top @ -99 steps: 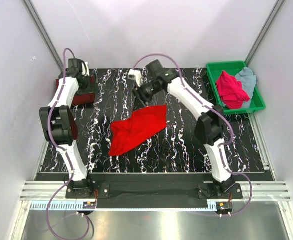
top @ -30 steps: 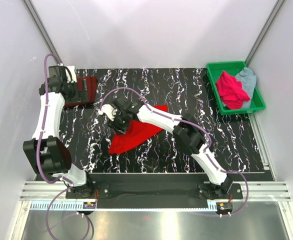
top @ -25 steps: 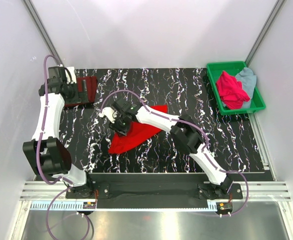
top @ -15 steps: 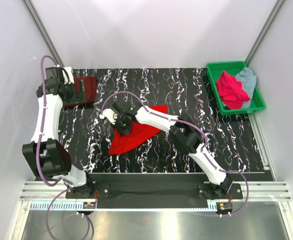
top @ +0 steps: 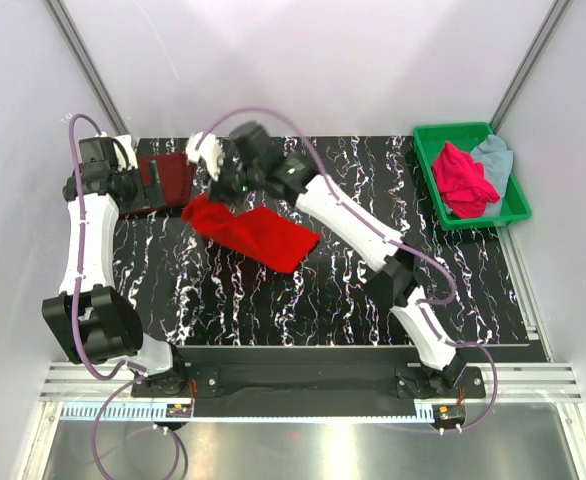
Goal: Fold and stack the t-shirts
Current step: Flatten the tshirt out
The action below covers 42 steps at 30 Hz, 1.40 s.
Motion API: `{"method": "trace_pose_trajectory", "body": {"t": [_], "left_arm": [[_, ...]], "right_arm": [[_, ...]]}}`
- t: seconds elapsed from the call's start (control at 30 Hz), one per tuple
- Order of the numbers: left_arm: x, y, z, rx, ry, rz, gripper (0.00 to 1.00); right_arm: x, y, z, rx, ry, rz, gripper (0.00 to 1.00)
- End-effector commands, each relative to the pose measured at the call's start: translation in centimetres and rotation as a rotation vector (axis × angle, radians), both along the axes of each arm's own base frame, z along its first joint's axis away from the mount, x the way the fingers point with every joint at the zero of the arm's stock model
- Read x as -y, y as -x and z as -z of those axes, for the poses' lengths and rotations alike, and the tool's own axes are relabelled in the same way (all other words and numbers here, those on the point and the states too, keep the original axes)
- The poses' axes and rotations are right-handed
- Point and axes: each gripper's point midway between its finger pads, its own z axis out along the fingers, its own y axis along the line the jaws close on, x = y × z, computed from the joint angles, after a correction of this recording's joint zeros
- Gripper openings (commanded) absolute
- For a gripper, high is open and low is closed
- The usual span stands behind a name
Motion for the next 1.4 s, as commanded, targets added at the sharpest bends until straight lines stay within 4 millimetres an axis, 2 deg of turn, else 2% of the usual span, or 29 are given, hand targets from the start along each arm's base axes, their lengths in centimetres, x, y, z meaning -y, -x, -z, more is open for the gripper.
{"method": "trace_pose_trajectory", "body": {"t": [0.0, 0.03, 0.1, 0.17, 0.2, 0.23, 0.27, 0.3, 0.33, 0.47, 0.5, 0.53, 0.57, 0.6, 0.63, 0.67, 0.7, 0.73, 0.77, 0.87, 0.9, 0.93, 0.97, 1.0, 1.13, 1.2, 1.23, 1.3, 1.37], "left_arm": [[0.3, -0.1, -1.0, 0.037, 0.01, 0.005, 0.98], [0.3, -0.2, -1.1, 0.042, 0.011, 0.01, 0.97], [0.4, -0.4, -1.0, 0.04, 0.021, 0.016, 0.97], [0.6, -0.6, -0.9, 0.036, 0.036, 0.017, 0.97], [0.7, -0.9, -0.7, 0.034, 0.043, 0.019, 0.97], [0.8, -1.0, -0.6, 0.034, 0.049, 0.021, 0.97], [0.8, -1.1, -0.5, 0.035, 0.052, 0.023, 0.97], [0.8, -1.2, -0.4, 0.034, 0.055, 0.025, 0.97], [0.9, -1.2, -0.2, 0.032, 0.059, 0.029, 0.96], [1.2, -1.4, 0.0, 0.028, 0.072, 0.039, 0.96], [1.1, -1.5, 0.2, 0.025, 0.075, 0.04, 0.96], [1.1, -1.5, 0.1, 0.024, 0.074, 0.039, 0.96], [1.2, -1.6, 0.2, 0.023, 0.077, 0.042, 0.96], [1.2, -1.7, 0.4, 0.019, 0.08, 0.042, 0.96], [1.2, -1.8, 0.4, 0.018, 0.08, 0.043, 0.96], [1.2, -1.9, 0.5, 0.016, 0.081, 0.042, 0.96], [1.1, -2.0, 0.5, 0.015, 0.083, 0.043, 0.96], [1.3, -2.0, 0.4, 0.017, 0.099, 0.025, 0.96], [1.3, -2.0, 0.5, 0.015, 0.101, 0.026, 0.96], [1.4, -2.0, 0.7, 0.013, 0.109, 0.028, 0.96], [1.4, -1.9, 0.8, 0.011, 0.108, 0.026, 0.96], [1.4, -1.9, 0.9, 0.011, 0.108, 0.026, 0.96], [1.4, -1.9, 0.9, 0.008, 0.109, 0.025, 0.96], [1.5, -1.8, 1.0, 0.007, 0.109, 0.026, 0.96], [1.4, -1.7, 1.0, 0.003, 0.108, 0.026, 0.96], [1.4, -1.7, 0.8, 0.007, 0.103, 0.026, 0.96], [1.4, -1.8, 0.8, 0.009, 0.103, 0.026, 0.96], [1.3, -1.7, 0.8, 0.008, 0.099, 0.022, 0.96], [1.2, -1.8, 0.7, 0.007, 0.096, 0.022, 0.96]], "right_arm": [[0.4, 2.1, -13.7, 0.105, -0.29, -0.034, 0.0], [1.1, 2.2, -15.3, 0.132, -0.311, -0.027, 0.0], [2.9, 0.9, -15.7, 0.171, -0.289, 0.024, 0.0], [5.6, -0.2, -15.6, 0.154, -0.258, 0.09, 0.0], [7.7, -1.9, -15.3, 0.149, -0.242, 0.142, 0.0], [9.7, -2.3, -16.2, 0.161, -0.24, 0.181, 0.0], [11.3, -3.5, -13.3, 0.146, -0.162, 0.23, 0.0], [12.6, -4.2, -12.5, 0.15, -0.134, 0.266, 0.0], [15.8, -5.6, -11.1, 0.147, -0.089, 0.334, 0.0], [23.4, -10.5, -8.7, 0.18, 0.027, 0.525, 0.0], [24.7, -11.7, -8.2, 0.182, 0.048, 0.558, 0.0], [25.5, -13.2, -6.5, 0.165, 0.083, 0.585, 0.0], [28.0, -15.2, -6.6, 0.185, 0.107, 0.654, 0.0], [29.1, -16.5, -6.2, 0.185, 0.12, 0.688, 0.0], [29.9, -18.4, -3.7, 0.149, 0.154, 0.719, 0.0], [31.7, -19.9, -5.6, 0.164, 0.126, 0.792, 0.0], [32.1, -20.7, -5.9, 0.156, 0.114, 0.818, 0.0], [31.9, -22.2, -8.0, 0.177, 0.043, 0.853, 0.0], [31.8, -22.0, -8.6, 0.162, 0.029, 0.854, 0.0], [28.9, -21.7, -12.0, 0.205, -0.099, 0.81, 0.0], [27.1, -19.9, -14.4, 0.237, -0.14, 0.76, 0.0], [24.9, -18.9, -12.3, 0.203, -0.111, 0.673, 0.0], [23.4, -18.1, -13.1, 0.228, -0.135, 0.628, 0.0], [20.6, -16.0, -13.0, 0.219, -0.141, 0.548, 0.0], [15.3, -9.8, -13.7, 0.104, -0.212, 0.335, 0.0], [13.6, -8.2, -14.1, 0.073, -0.238, 0.276, 0.0], [12.5, -6.8, -15.3, 0.075, -0.27, 0.223, 0.0], [11.4, -5.8, -16.4, 0.067, -0.309, 0.17, 0.0], [10.7, -3.9, -19.6, 0.065, -0.395, 0.096, 0.0]]}}
